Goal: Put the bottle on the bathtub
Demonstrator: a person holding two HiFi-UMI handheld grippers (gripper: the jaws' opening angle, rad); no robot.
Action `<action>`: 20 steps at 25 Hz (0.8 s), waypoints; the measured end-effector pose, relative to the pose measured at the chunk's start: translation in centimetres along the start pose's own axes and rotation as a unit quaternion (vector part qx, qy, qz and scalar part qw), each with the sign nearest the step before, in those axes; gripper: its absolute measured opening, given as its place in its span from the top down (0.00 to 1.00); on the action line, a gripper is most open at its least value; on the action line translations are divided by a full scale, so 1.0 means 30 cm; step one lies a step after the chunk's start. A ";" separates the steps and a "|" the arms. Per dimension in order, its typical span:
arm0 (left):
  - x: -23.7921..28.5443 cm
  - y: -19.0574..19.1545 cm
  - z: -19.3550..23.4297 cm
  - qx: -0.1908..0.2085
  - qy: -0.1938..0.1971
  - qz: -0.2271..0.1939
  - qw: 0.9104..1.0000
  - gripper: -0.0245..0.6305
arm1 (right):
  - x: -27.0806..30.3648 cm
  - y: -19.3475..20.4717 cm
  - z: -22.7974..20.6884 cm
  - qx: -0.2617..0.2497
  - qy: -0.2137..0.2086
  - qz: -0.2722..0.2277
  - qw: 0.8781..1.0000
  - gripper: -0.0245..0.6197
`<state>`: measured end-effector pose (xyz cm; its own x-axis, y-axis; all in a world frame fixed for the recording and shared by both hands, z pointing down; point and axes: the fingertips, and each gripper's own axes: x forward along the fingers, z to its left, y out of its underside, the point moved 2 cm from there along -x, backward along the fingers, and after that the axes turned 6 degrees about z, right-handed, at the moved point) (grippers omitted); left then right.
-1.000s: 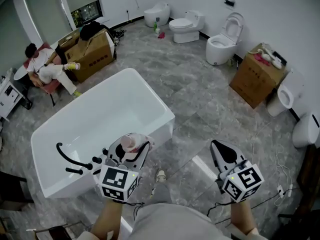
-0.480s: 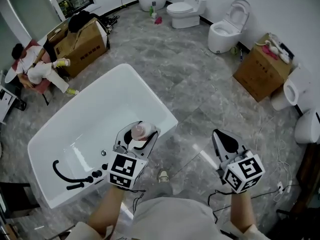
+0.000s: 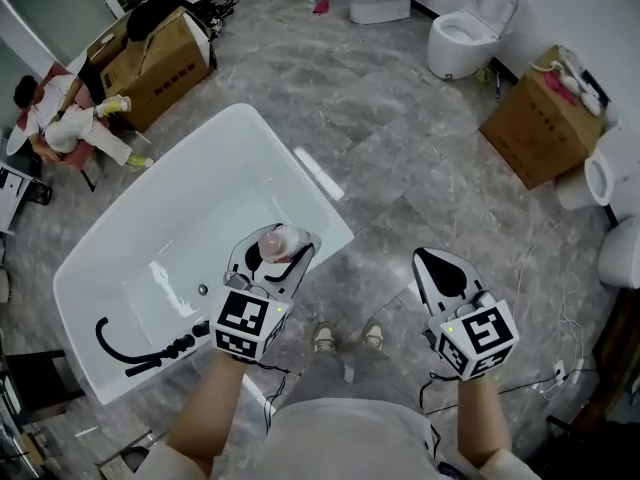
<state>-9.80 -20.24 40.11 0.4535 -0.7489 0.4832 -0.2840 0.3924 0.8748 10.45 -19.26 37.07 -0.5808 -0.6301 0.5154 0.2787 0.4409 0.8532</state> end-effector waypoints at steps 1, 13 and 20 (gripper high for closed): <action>0.026 0.009 -0.001 0.001 -0.001 0.001 1.000 0.60 | 0.019 0.016 -0.015 -0.002 -0.006 0.005 1.000 0.92; 0.319 0.151 0.006 0.008 -0.008 0.023 1.000 0.60 | 0.255 0.161 -0.104 -0.026 -0.054 0.039 0.997 0.92; 0.477 0.298 -0.002 0.023 0.016 0.025 0.999 0.60 | 0.371 0.281 -0.121 -0.003 -0.064 0.058 0.996 0.92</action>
<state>-5.79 -27.42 54.85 0.4653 -0.7110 0.5272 -0.3442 0.4034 0.8478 9.12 -24.87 50.29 -0.6377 -0.4879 0.5960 0.3542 0.5012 0.7895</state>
